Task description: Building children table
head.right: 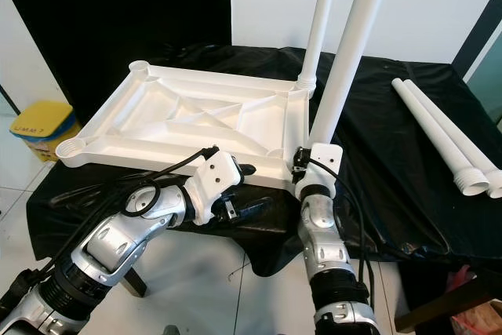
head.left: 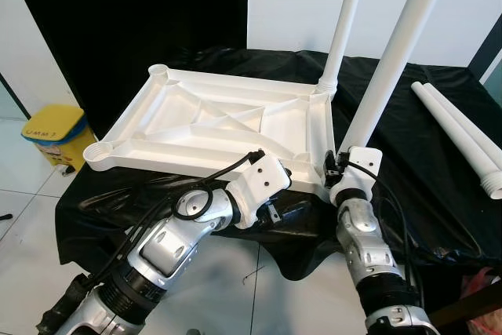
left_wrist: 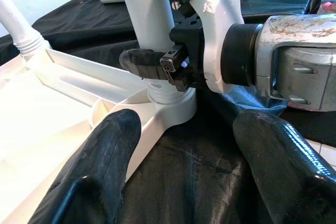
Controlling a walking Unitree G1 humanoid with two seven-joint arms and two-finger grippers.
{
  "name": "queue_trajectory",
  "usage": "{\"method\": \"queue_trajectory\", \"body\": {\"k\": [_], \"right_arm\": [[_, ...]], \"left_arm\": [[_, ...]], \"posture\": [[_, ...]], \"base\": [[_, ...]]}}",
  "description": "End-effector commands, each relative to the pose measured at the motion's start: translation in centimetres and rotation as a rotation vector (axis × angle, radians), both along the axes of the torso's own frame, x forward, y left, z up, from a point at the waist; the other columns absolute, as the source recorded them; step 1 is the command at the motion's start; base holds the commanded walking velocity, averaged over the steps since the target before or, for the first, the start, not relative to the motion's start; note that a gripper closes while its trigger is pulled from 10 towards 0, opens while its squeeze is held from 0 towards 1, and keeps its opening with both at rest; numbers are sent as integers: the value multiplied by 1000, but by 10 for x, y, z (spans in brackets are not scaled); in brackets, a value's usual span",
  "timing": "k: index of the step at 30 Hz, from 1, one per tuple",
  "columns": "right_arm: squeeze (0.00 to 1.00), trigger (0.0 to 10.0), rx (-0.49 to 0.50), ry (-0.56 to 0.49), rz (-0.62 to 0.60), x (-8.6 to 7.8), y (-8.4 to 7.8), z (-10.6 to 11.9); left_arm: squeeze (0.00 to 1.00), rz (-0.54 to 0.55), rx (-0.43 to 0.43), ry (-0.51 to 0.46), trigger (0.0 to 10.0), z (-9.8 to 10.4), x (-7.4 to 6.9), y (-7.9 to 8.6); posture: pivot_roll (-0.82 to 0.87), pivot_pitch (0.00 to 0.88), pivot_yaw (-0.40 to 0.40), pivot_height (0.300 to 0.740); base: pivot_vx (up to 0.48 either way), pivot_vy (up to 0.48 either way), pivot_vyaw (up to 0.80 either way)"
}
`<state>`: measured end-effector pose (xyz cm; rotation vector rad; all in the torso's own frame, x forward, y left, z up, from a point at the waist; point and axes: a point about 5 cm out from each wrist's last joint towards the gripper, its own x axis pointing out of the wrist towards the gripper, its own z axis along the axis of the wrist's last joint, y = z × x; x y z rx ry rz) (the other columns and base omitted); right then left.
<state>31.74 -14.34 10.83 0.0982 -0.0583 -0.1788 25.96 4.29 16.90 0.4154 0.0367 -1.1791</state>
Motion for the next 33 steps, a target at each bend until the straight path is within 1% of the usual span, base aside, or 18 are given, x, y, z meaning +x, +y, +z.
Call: {"method": "queue_trajectory", "body": {"k": [1,10,20,21,22,28,29,31,32,33], "right_arm": [[0,10000,47,51,-13,-4,-1,-12],[0,10000,44,22,-6,-7,0,-7],[0,10000,16,-18,-26,-5,-3,2],[922,10000,11,-22,-25,-5,-4,3],[1000,10000,3,-29,-11,-4,-5,4],[1000,10000,-3,-37,5,-4,-7,6],[1000,10000,-12,-46,30,-4,-9,8],[1000,10000,-24,-66,123,-1,-15,11],[1000,10000,-24,-66,123,-1,-15,11],[1000,10000,-31,-70,173,1,-18,12]], "left_arm": [[0,-1,8,9,10000,-1,-3,1],[0,8,7,23,10000,-4,-6,1],[0,12,5,18,10000,-3,-5,2],[0,12,4,16,10000,-2,-4,1],[0,12,4,15,10000,-2,-4,1],[0,14,2,14,10000,-1,-3,1],[0,15,1,15,10000,-1,-4,1],[0,30,2,16,10000,-3,-3,1],[0,30,2,16,10000,-3,-3,1],[0,33,1,15,10000,-3,-2,0]], "posture": [[23,44,-53,740],[32,60,-68,740],[20,56,-63,740],[17,56,-61,740],[17,57,-62,740],[16,62,-64,740],[10,72,-66,740],[7,77,-69,740],[7,77,-69,740],[6,79,-69,740]], "base": [[0,0,0],[0,0,0],[0,0,0],[0,0,0],[0,0,0],[0,0,0],[0,0,0],[0,0,0],[0,0,0],[0,0,0]]}}
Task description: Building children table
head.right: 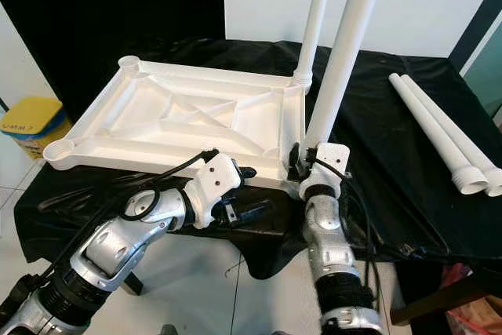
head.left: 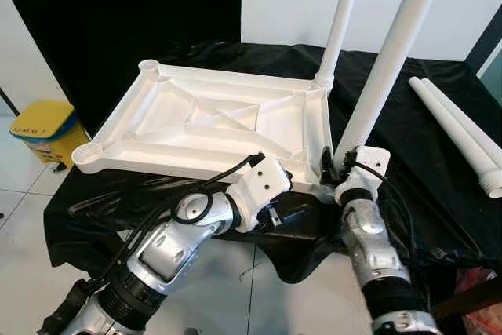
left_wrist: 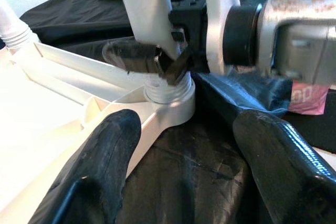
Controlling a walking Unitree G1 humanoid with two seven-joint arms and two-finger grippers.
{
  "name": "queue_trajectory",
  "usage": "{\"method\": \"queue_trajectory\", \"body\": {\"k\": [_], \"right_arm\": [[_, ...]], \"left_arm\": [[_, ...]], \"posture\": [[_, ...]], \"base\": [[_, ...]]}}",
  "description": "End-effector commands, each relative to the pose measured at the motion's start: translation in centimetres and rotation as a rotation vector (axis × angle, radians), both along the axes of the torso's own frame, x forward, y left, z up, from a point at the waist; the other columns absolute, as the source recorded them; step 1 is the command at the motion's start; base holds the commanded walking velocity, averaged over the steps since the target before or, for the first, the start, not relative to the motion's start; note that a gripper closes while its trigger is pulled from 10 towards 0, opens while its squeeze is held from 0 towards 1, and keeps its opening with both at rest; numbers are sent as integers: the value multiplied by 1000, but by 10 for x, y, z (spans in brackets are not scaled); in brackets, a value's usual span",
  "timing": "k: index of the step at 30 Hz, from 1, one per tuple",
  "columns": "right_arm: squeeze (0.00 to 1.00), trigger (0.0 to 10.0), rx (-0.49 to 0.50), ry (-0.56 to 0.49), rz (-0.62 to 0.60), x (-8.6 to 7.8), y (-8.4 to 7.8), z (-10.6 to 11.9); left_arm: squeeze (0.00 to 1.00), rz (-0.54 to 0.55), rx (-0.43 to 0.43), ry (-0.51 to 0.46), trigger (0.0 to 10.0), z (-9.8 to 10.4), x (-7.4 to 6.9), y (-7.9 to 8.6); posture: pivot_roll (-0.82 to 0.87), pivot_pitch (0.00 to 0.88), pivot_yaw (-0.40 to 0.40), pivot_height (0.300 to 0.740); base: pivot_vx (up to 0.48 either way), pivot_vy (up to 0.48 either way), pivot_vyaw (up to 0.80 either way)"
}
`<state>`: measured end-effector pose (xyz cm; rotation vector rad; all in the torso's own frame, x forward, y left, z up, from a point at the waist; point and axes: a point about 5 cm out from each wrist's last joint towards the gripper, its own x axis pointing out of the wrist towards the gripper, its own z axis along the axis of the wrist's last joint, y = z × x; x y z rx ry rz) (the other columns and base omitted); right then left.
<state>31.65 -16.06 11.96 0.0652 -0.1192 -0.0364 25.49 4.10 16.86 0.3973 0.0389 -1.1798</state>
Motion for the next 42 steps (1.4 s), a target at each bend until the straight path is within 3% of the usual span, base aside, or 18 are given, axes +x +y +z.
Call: {"method": "queue_trajectory", "body": {"k": [1,2,3,4,5,7,10,12,13,14,15,16,30,31,40,42], "right_arm": [[1000,10000,10,-4,36,2,0,1],[227,10000,-6,-9,91,3,-2,3],[227,10000,-6,-9,91,3,-2,3],[0,10000,-30,-13,153,5,-3,6],[0,10000,-30,-13,153,5,-3,6],[0,10000,-100,-7,287,10,-6,10],[0,10000,-162,16,391,12,-7,9],[0,10000,-176,27,417,13,-8,9],[0,6941,-192,34,432,13,-9,8],[0,980,-198,48,441,14,-10,6],[0,980,-201,56,445,15,-12,5],[0,0,-201,62,448,15,-12,4],[0,0,-162,142,461,14,-18,-12],[0,10000,-147,143,448,14,-18,-12],[0,10000,-102,145,341,14,-14,-12],[0,10000,-54,157,223,14,-12,-15]], "left_arm": [[0,31,15,4,10000,-3,2,2],[0,32,12,3,10000,-2,2,1],[0,32,12,3,10000,-2,2,1],[0,29,9,2,10000,-1,3,0],[0,29,9,2,10000,-1,3,0],[0,26,9,-1,10000,0,4,0],[0,25,12,-5,10000,0,5,1],[0,25,12,-6,10000,1,5,1],[0,27,13,-8,10000,1,6,1],[0,29,14,-9,10000,1,6,2],[0,30,14,-10,10000,1,6,2],[0,31,14,-10,10000,1,6,2],[0,38,13,-7,10000,2,4,4],[0,37,14,-5,10000,2,3,4],[0,32,15,-1,10000,1,3,3],[0,30,14,1,10000,1,2,2]], "posture": [[6,79,-69,740],[6,79,-69,740],[6,79,-69,740],[3,83,-67,740],[3,83,-67,740],[1,84,-65,740],[7,84,-67,740],[8,84,-68,740],[11,84,-69,740],[15,84,-70,740],[15,84,-70,740],[18,84,-71,740],[25,96,-70,740],[23,100,-69,740],[20,102,-68,740],[19,102,-70,740]], "base": [[0,0,0],[0,0,0],[0,0,0],[0,0,0],[0,0,0],[0,0,0],[0,0,0],[0,0,0],[0,0,0],[0,0,0],[0,0,0],[0,0,0],[0,0,0],[0,0,0],[0,0,0],[0,0,0]]}}
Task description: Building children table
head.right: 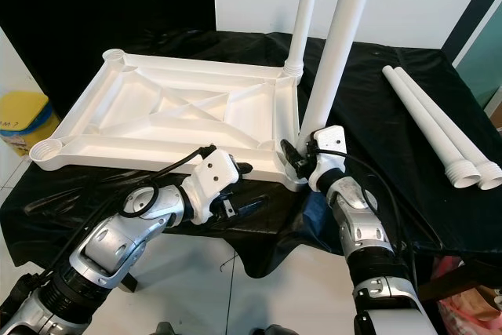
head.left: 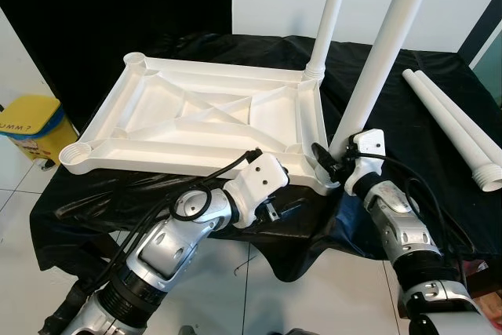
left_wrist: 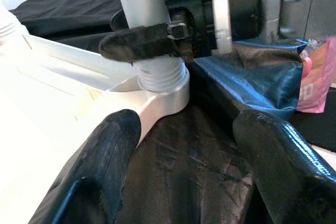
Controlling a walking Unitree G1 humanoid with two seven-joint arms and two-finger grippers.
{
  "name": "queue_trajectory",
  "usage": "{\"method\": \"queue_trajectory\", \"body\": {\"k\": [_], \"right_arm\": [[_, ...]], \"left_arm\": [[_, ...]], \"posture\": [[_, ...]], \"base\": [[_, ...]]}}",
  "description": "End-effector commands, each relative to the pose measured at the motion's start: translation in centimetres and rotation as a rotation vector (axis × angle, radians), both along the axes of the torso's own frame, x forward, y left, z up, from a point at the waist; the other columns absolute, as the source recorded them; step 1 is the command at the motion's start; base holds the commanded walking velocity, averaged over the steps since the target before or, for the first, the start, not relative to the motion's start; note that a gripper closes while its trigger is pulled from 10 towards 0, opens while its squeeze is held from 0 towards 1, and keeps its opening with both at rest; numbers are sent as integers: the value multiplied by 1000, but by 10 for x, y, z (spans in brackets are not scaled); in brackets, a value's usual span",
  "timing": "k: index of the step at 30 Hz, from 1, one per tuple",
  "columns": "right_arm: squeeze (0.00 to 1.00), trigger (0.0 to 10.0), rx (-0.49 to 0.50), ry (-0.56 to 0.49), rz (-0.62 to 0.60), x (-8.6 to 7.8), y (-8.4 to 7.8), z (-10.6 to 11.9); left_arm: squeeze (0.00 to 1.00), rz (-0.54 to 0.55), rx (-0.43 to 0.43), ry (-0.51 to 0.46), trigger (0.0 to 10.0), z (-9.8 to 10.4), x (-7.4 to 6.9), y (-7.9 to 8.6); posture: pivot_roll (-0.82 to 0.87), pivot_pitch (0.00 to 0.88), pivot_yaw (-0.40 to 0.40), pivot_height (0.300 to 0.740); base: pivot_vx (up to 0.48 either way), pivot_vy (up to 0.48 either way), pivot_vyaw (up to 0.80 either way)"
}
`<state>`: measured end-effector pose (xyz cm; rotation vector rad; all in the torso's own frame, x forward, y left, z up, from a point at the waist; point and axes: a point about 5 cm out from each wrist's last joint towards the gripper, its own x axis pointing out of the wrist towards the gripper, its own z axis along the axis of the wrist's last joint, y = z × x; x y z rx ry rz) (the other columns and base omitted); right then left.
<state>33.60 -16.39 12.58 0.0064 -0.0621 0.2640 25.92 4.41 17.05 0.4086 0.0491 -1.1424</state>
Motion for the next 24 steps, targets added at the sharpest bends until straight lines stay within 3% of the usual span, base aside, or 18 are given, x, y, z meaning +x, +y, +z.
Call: {"method": "queue_trajectory", "body": {"k": [1,5,7,8,10,11,14,16,24], "right_arm": [[0,10000,18,114,-128,-6,-7,-22],[0,10000,42,117,-244,-9,-4,-25],[0,10000,42,117,-244,-9,-4,-25],[0,10000,54,123,-306,-11,-2,-27],[0,10000,54,123,-306,-11,-2,-27],[0,10000,73,125,-390,-14,1,-29],[0,10000,96,124,-443,-16,8,-29],[0,10000,130,110,-448,-17,19,-26],[0,10000,137,104,-462,-17,18,-24]], "left_arm": [[0,-8,2,7,10000,-1,-2,-1],[0,-8,1,10,10000,-1,-3,-1],[0,-8,1,10,10000,-1,-3,-1],[0,-8,1,11,10000,-1,-3,-2],[0,-8,1,11,10000,-1,-3,-2],[0,-9,0,11,10000,-1,-3,-2],[0,-10,-1,11,10000,-2,-3,-2],[0,-14,-4,10,10000,-2,-4,-4],[0,-19,-1,5,10000,-2,-3,-4]], "posture": [[19,102,-70,740],[21,97,-80,740],[21,97,-80,740],[21,97,-80,740],[21,97,-80,740],[21,97,-80,740],[21,88,-85,740],[17,81,-85,740],[21,74,-86,740]], "base": [[0,0,0],[0,0,0],[0,0,0],[0,0,0],[0,0,0],[0,0,0],[0,0,0],[0,0,0],[0,0,0]]}}
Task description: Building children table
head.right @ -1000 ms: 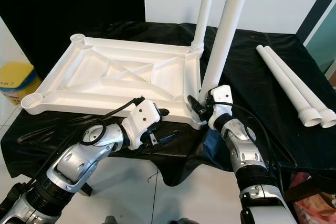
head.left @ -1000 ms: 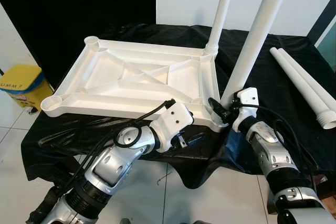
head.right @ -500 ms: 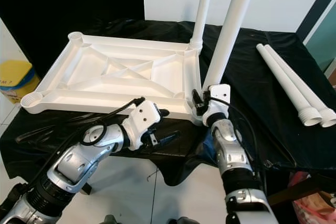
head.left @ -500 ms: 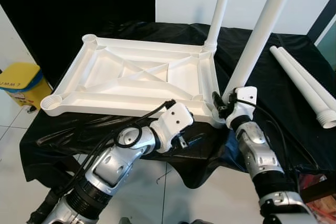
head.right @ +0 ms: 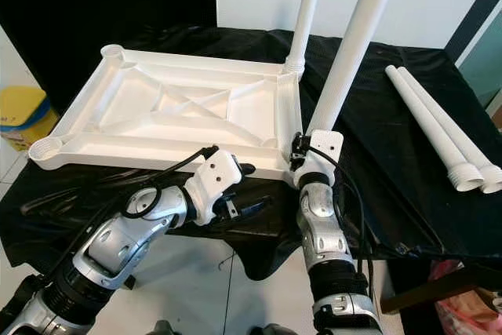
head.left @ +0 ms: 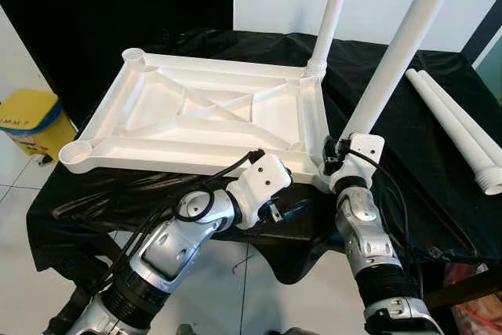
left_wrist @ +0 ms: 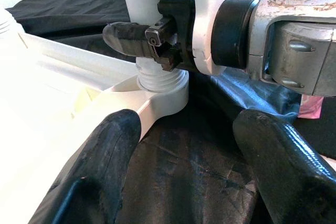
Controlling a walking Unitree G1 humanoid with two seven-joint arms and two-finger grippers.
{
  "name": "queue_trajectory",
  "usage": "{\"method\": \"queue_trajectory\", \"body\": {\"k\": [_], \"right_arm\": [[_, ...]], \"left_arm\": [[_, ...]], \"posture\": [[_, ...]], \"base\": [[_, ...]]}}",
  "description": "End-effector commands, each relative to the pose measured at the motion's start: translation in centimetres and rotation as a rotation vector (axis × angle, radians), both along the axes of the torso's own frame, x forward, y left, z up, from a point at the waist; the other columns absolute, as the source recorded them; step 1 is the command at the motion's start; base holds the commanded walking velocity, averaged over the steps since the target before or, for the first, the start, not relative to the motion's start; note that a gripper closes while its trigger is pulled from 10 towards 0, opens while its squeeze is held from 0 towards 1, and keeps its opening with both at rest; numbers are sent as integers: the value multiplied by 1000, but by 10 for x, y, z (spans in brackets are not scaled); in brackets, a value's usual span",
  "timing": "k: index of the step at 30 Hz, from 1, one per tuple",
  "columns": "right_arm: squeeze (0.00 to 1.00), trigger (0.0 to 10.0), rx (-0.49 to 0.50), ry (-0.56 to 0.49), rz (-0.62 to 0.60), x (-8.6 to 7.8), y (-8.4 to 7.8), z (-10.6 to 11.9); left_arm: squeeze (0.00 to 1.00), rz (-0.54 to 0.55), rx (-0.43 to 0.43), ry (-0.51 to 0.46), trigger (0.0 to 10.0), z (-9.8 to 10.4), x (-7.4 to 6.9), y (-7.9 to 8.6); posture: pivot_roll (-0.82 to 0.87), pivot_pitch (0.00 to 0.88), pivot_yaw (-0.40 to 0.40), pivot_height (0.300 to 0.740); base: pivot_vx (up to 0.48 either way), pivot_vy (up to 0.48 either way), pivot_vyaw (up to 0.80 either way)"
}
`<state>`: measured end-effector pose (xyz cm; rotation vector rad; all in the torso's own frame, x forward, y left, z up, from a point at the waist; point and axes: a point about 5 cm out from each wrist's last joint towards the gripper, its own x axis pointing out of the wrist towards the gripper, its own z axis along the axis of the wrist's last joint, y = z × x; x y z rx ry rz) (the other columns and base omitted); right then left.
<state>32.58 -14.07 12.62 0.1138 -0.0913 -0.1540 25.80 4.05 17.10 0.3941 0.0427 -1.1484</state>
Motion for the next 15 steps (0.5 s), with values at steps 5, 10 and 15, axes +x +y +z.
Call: {"method": "queue_trajectory", "body": {"k": [5,10,15], "right_arm": [[0,10000,39,104,-29,-7,-2,-22],[0,10000,35,89,-37,-7,-2,-20],[0,10000,18,71,-46,-9,-5,-17]], "left_arm": [[0,-13,15,3,10000,-3,-3,0],[0,-14,17,3,10000,-3,-3,0],[0,-16,18,6,10000,-3,-4,0]], "posture": [[23,73,-86,740],[24,73,-83,740],[22,74,-81,740]], "base": [[0,0,0],[0,0,0],[0,0,0]]}}
